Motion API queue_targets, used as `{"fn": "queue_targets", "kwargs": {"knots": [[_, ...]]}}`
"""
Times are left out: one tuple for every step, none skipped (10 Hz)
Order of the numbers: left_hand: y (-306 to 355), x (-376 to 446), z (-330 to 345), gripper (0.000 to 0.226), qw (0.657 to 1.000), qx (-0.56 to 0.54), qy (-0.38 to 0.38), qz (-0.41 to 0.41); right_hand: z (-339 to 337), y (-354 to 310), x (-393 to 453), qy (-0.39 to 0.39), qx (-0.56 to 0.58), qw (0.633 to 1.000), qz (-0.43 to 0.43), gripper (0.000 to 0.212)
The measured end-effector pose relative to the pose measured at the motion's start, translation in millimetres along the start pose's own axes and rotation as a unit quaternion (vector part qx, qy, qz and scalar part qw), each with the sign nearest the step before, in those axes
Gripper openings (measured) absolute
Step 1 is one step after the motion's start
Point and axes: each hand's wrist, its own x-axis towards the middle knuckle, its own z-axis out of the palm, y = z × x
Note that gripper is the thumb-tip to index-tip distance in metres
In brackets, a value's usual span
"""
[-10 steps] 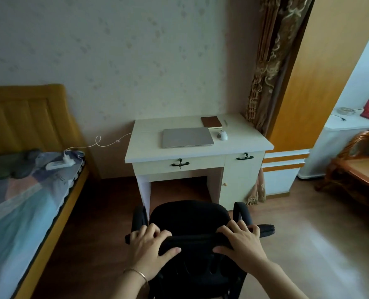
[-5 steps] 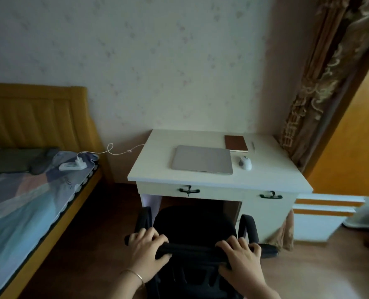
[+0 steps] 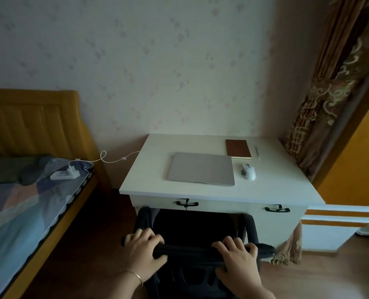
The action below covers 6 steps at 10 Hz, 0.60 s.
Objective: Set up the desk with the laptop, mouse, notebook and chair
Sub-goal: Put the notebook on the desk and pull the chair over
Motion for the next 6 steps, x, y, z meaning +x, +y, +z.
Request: {"fn": "queue_targets", "kwargs": {"knots": [[-0.7, 3.2, 1.5, 0.024, 1.000, -0.006, 0.006, 0.007, 1.6, -0.8, 3.7, 0.013, 0.004, 1.000, -0.007, 0.051], [-2.0, 4.9, 2.9, 0.025, 1.000, -0.017, 0.009, 0.007, -2.1, -0.6, 5.0, 0.014, 0.005, 1.000, -0.003, 0.049], [-2.4, 4.0, 3.6, 0.025, 1.000, -0.015, 0.007, 0.016, -4.0, -1.2, 4.2, -0.006, -0.001, 1.000, -0.001, 0.050], [-4.1, 5.6, 2.8, 0.025, 1.000, -0.013, -0.004, 0.009, -5.6, 0.6, 6.0, -0.032, -0.003, 0.999, 0.012, 0.052], [-1.1, 2.5, -0.3, 0.029, 0.999, -0.013, -0.044, -0.005, -18.2, -3.8, 4.1, -0.072, 0.012, 0.997, 0.020, 0.053], [5.3, 18.3, -27.8, 0.049, 0.975, -0.027, -0.216, -0.032, -31.7, 2.0, 21.7, -0.235, 0.014, 0.971, 0.033, 0.060]]}}
